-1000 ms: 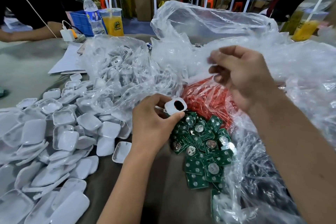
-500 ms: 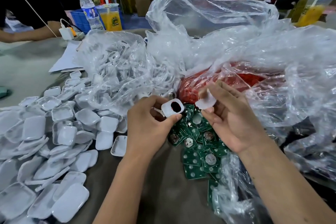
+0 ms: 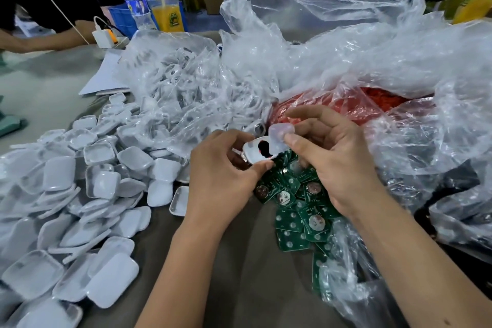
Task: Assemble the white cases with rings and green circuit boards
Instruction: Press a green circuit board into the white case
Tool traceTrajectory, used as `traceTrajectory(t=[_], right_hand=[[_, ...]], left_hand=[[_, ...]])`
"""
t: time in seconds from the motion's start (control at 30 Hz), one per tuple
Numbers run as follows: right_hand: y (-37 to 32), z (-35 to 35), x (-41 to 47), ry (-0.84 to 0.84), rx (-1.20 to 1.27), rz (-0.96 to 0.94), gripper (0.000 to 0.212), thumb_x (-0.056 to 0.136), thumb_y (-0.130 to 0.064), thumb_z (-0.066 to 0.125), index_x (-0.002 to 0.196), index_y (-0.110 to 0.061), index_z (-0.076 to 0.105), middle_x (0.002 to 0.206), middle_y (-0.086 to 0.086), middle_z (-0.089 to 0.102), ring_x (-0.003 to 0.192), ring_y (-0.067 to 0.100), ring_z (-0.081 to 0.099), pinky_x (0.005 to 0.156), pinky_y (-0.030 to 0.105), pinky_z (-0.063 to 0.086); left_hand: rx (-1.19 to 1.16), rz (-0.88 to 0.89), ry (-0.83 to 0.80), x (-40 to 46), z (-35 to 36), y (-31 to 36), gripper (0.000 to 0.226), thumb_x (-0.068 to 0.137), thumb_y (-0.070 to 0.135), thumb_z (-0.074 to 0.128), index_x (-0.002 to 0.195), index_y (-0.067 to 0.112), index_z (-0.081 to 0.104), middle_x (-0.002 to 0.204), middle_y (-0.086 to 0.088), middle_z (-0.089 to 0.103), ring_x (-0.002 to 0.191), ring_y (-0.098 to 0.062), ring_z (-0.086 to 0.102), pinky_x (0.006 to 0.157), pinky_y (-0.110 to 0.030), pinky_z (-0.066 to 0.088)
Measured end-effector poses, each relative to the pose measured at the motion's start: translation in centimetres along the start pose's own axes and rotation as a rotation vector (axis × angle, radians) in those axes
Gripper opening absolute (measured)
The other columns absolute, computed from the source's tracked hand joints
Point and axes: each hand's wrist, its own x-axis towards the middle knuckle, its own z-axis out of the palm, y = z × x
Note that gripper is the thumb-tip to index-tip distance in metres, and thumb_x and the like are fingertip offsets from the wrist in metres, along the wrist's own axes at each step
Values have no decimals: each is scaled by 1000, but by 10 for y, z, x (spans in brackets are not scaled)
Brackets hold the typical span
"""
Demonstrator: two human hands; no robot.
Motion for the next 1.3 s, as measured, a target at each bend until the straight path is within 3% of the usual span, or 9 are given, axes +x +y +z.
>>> traceTrajectory(t=[0.13,0.33,0.43,0.6,0.73,0.87,1.0,1.2,1.3], right_hand=[[2,-2,1,37,-46,6,21,87,-3,78,103,-17,75,92,4,80,77,14,74,59,21,56],[3,-2,1,36,-41,-1,17,90,0,75,99,-14,79,90,1,80,76,5,71,66,18,58],[0,-1,1,15,28,-6,23,95,2,67,99,-16,80,87,-7,78,72,-1,64,62,13,51],[1,-3,0,24,-31,-1,22,97,-4,69,105,-21,79,87,-2,73,68,10,58,52,20,45],[4,-4,1,86,-220,-59,14,86,-11,84,98,-15,77,86,2,78,73,12,72,65,24,58],[5,-2,1,81,-336,-97,11,88,-10,81,93,-20,79,87,-3,79,83,13,77,80,34,64],[6,3,-1,76,-437,-132,9,85,-13,85,91,-17,79,81,-7,78,75,7,75,70,24,61],[4,10,-4,90,-453,-179,12,82,-16,89,86,-21,78,78,-9,77,70,7,74,66,23,61],[5,10,-4,85,-460,-182,15,81,-17,89,84,-25,77,77,-10,77,70,7,75,65,24,61]], left_hand=[[-20,13,-15,3,-2,2,35,63,35,96,88,40,72,83,17,68,66,-2,64,58,-9,44],[-59,1,-51,0,3,2,34,63,25,97,88,33,75,86,15,70,64,-3,65,55,-8,44],[-78,-3,-68,-1,5,1,36,63,21,97,90,32,75,88,14,70,62,-3,65,53,-8,43],[-51,21,-80,-1,8,1,36,64,24,97,91,31,74,92,12,69,63,-2,64,56,-6,42],[-2,44,-73,-1,8,1,39,64,35,96,91,41,69,92,16,67,69,-3,65,61,-6,42],[33,92,-81,-1,11,1,35,63,44,93,90,39,71,89,15,67,69,-6,66,63,-16,49],[58,145,-74,-2,16,1,38,62,47,92,92,34,73,85,15,65,68,-5,64,69,-29,53],[109,194,-79,-2,19,1,34,65,47,90,89,33,71,75,22,56,66,2,57,64,-12,38],[104,180,-72,-2,19,1,34,65,47,89,90,31,72,79,18,60,67,-1,60,66,-17,44]])
